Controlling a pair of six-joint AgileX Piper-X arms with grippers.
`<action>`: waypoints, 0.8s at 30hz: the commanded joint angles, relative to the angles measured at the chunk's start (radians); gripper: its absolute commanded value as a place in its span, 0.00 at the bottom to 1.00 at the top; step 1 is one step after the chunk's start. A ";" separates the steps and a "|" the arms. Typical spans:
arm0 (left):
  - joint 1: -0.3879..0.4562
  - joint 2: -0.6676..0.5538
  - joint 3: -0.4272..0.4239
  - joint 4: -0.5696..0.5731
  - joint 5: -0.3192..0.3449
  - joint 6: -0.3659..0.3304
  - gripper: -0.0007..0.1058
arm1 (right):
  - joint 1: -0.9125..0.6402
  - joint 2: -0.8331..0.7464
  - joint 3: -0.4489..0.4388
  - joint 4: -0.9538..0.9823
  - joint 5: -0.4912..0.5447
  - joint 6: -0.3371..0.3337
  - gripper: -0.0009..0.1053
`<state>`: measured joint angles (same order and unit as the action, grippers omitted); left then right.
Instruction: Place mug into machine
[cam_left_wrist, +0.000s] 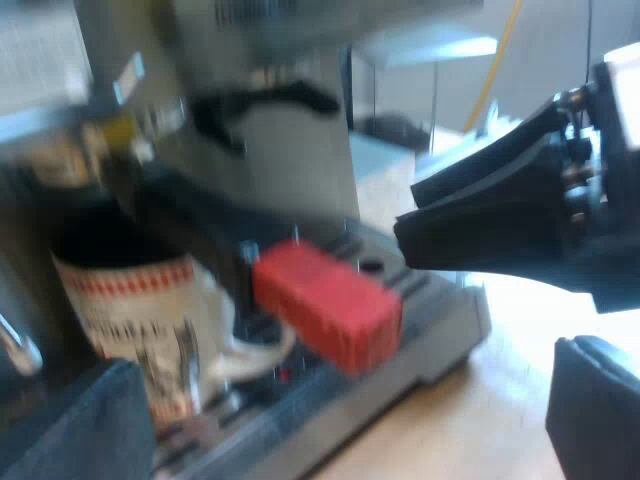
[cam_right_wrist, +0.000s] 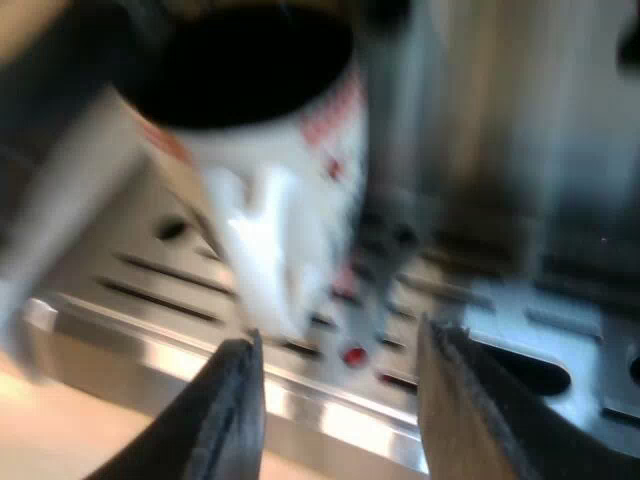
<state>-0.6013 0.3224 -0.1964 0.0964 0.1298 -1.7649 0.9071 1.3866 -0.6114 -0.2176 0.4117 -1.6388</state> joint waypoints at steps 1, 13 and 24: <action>-0.001 -0.034 -0.031 0.032 -0.008 -0.003 0.77 | 0.062 -0.152 -0.002 0.043 0.051 -0.031 0.28; -0.001 -0.133 -0.210 0.267 -0.052 -0.003 0.77 | 0.193 -0.209 -0.026 -0.040 0.194 -0.042 0.01; -0.001 -0.214 -0.295 0.378 -0.052 -0.003 0.77 | 0.193 -0.110 -0.169 -0.041 0.266 -0.044 0.01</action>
<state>-0.6013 0.1122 -0.4849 0.4722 0.0900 -1.7625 1.0998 1.2627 -0.7573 -0.2510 0.6755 -1.6670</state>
